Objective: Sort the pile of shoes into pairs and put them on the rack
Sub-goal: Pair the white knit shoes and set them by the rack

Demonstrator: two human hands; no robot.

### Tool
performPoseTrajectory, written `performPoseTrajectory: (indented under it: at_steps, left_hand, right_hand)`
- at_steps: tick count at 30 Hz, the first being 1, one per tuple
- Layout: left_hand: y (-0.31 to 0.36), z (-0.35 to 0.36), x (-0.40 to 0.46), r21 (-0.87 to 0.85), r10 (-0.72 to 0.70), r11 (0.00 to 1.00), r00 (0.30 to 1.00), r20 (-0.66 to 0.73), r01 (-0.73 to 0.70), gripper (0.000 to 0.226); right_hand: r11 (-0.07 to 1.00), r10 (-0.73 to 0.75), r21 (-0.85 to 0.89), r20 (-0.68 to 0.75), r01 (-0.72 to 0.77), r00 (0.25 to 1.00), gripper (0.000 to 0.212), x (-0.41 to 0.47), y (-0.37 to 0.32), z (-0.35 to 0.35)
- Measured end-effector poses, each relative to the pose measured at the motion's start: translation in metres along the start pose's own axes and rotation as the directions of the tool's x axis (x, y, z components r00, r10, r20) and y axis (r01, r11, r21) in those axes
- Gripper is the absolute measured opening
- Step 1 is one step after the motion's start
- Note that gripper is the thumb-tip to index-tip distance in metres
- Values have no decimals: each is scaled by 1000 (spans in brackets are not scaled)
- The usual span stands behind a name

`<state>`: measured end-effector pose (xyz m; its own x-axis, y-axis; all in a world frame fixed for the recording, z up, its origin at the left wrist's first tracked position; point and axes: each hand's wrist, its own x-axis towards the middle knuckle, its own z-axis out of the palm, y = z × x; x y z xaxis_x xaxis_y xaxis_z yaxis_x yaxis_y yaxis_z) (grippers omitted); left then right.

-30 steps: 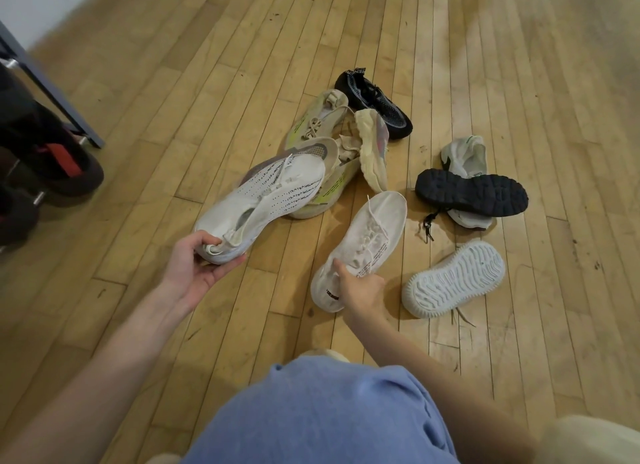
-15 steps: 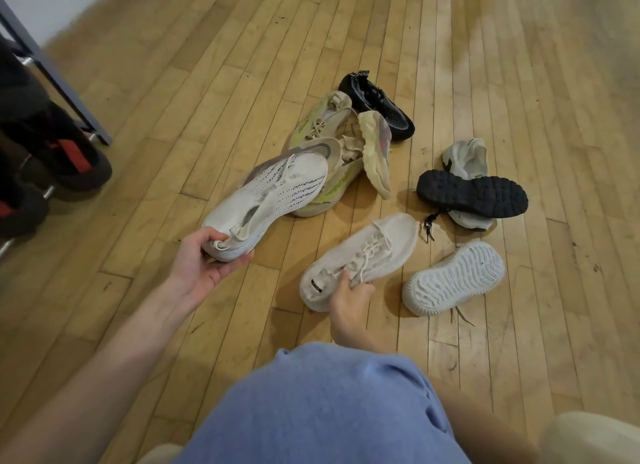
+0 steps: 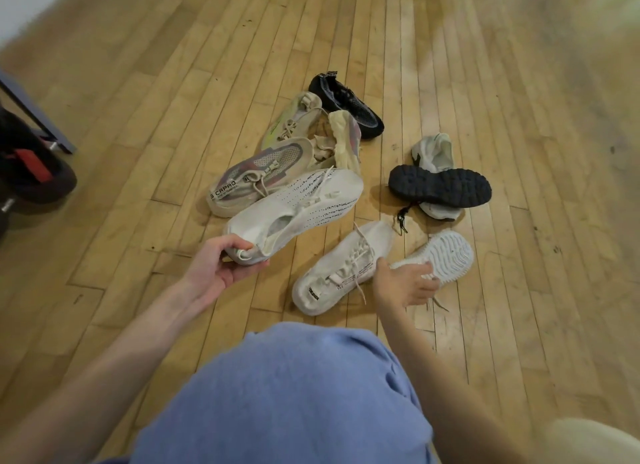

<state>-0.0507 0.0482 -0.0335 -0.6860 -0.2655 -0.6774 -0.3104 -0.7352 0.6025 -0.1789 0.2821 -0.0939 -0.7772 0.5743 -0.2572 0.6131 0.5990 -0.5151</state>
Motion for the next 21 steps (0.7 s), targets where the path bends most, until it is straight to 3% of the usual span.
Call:
performPoseTrajectory:
  at_steps: [3,7,10,12,14,16,18,19,21]
  left_hand:
    - [0,1,-1,27,9,1000,1000,4,-9,61]
    - [0,2,-2,41,32,999,999,-8,-32,69]
    - [-1,2,-2,15,27,1000,1000,-6,-27,53]
    - [-2,1,-1,-9,24,1000,1000,-9,-24,45]
    - [-1,0,0,-15,23,1000,999,-30,-24,41]
    - [-1,-2,2,-30,17,999,999,-47,-18,35]
    - [0,-4,4,-62,15,998,998,-61,-19,33]
    - [0,-5,4,-73,16,997,998,-66,-21,32]
    - [1,-6,4,-76,27,997,997,-76,-33,27]
  right_hand:
    - [983,174,-67,72,-170,982,89,16,-6,2]
    - [961,270,-72,17,-268,963,81,24,-9,4]
    - [963,261,-73,5,-260,965,80,24,-9,6]
    - [956,288,56,-6,-287,958,86,25,-8,6]
    - [891,304,337,48,-302,951,89,21,-10,2]
    - [707,236,652,148,-274,960,66,11,-12,-4]
    - [534,21,821,225,-202,974,36,2,-13,-12]
    - [482,-114,853,287,-199,951,31,-1,-14,-14]
    - [418,-287,856,442,-304,850,40,-4,-16,-15]
